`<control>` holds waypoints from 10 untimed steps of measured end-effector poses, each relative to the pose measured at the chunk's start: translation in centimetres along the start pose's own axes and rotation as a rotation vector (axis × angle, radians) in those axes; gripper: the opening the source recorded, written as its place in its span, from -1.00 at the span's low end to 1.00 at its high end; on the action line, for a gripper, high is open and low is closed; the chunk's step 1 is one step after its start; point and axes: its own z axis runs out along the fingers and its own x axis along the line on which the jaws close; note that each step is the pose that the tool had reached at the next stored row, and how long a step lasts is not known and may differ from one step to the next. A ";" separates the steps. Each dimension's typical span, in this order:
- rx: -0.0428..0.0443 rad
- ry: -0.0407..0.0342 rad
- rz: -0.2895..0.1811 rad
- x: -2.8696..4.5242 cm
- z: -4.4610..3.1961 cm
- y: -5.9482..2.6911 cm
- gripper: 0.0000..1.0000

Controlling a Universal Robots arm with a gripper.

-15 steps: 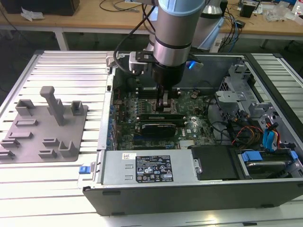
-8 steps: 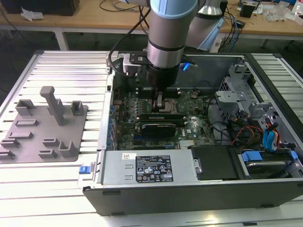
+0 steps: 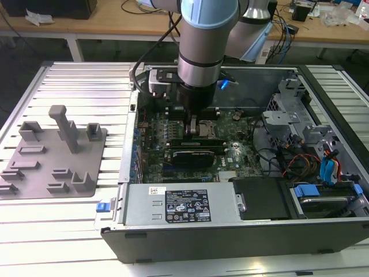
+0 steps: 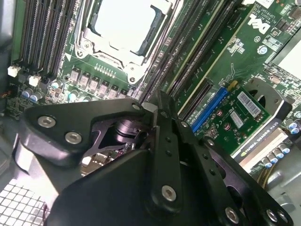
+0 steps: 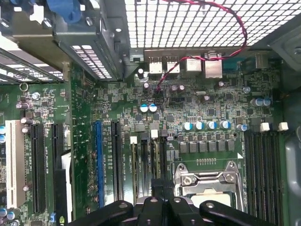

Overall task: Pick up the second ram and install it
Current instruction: 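Press down the second ram until it locks into place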

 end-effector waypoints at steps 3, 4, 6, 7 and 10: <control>-0.0003 0.0004 -0.005 0.02 0.21 0.08 -0.84; -0.0003 0.0004 -0.005 0.02 0.36 0.08 -0.84; -0.0004 0.0006 -0.005 0.03 0.52 0.08 -0.84; -0.0004 0.0004 -0.005 0.03 0.53 0.08 -0.84; -0.0003 0.0004 -0.005 0.03 0.65 0.08 -0.84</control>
